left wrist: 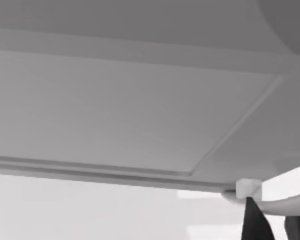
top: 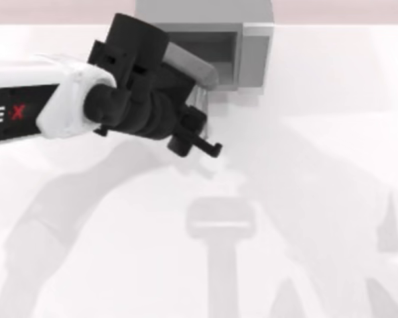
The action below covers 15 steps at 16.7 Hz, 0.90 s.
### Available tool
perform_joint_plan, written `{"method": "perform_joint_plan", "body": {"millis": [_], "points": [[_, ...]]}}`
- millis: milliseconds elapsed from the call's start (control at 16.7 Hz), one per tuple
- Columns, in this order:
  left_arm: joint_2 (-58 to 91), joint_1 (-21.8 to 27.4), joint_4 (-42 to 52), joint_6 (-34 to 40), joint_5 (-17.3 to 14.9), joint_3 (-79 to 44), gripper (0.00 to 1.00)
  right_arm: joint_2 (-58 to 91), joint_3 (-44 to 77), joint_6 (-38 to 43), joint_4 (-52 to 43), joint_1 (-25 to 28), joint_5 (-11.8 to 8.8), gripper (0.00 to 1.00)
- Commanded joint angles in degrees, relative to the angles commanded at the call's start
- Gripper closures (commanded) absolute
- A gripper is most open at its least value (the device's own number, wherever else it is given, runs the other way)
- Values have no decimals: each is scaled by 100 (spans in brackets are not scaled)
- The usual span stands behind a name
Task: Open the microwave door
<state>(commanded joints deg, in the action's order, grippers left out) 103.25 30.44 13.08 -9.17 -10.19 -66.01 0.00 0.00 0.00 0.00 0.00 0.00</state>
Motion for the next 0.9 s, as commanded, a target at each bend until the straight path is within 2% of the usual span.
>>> {"method": "perform_joint_plan", "body": {"millis": [240, 900], "points": [[-58, -111, 21, -213, -128, 56, 100, 0, 0, 0, 0, 0, 0, 0], [-58, -111, 21, -213, -128, 56, 100, 0, 0, 0, 0, 0, 0, 0]]}}
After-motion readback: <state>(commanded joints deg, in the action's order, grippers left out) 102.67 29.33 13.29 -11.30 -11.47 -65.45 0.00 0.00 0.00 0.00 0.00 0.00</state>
